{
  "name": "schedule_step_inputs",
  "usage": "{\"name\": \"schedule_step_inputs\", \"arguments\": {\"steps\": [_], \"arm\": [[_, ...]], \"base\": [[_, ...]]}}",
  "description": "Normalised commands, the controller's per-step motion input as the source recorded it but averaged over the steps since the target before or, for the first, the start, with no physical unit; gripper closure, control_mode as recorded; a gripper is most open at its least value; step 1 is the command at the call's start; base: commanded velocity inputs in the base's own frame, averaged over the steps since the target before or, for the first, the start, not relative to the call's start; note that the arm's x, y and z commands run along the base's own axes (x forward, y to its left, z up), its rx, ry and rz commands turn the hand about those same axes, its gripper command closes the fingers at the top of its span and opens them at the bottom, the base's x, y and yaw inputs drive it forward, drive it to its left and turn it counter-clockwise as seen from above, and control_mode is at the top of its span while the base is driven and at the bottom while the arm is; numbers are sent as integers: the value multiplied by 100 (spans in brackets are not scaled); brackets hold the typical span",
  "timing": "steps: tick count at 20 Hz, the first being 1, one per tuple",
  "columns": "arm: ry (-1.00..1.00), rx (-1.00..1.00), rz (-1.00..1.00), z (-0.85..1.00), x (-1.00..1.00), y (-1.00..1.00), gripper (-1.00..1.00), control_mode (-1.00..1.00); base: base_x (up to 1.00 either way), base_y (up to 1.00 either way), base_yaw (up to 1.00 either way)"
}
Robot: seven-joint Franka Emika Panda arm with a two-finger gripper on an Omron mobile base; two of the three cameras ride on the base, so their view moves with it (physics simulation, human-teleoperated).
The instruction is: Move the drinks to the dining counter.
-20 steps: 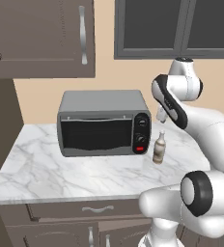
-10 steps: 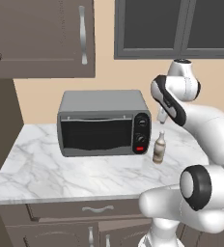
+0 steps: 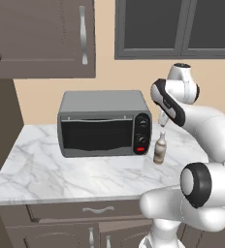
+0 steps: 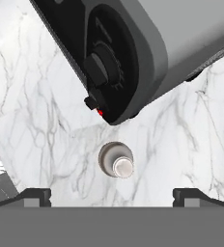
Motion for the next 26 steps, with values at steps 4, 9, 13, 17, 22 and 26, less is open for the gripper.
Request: {"name": "schedule_step_inputs", "arguments": {"steps": [4, 9, 13, 17, 22, 26], "arm": [[1, 0, 0, -9, 0, -9, -100, -100], [4, 0, 0, -15, 0, -2, -100, -100], [5, 0, 0, -20, 0, 0, -100, -100], [1, 0, 0, -18, 2, 0, -100, -100], [1, 0, 0, -23, 4, -1, -100, -100], [2, 0, 0, -24, 6, -1, -100, -100]], "base": [[0, 0, 0], [0, 0, 0], [0, 0, 0], [0, 0, 0], [0, 0, 0], [0, 0, 0]]}}
